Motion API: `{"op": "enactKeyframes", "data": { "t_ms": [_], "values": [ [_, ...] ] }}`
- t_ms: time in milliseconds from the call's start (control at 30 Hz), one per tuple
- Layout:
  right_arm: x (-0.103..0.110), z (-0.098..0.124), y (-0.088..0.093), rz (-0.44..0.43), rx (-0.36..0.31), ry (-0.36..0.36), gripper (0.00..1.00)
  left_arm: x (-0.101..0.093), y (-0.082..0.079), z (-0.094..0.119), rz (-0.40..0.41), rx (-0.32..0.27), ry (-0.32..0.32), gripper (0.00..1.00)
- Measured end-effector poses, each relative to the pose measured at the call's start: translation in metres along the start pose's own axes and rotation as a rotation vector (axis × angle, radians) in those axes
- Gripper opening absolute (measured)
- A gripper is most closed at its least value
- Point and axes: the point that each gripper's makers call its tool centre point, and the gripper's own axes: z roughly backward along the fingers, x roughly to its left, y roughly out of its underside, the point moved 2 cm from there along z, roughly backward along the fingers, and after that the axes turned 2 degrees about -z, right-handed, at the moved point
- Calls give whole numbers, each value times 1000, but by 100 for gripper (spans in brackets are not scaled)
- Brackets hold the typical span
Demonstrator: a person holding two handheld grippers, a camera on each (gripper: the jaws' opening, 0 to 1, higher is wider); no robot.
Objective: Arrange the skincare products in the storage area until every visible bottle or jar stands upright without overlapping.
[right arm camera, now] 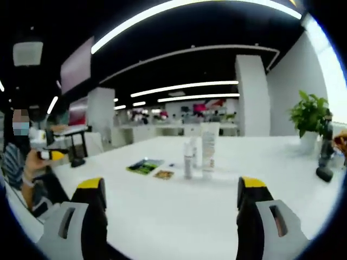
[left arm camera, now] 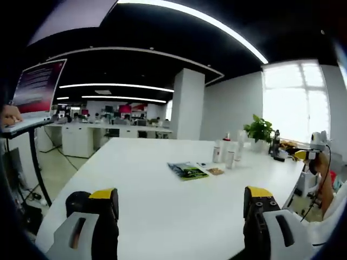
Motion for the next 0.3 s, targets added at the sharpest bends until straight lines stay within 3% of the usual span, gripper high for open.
{"op": "enactKeyframes", "data": {
  "t_ms": [300],
  "values": [
    [-9, 7, -2, 2, -12, 37, 100, 0, -3, 0, -11, -2, -6, 99]
  ]
}}
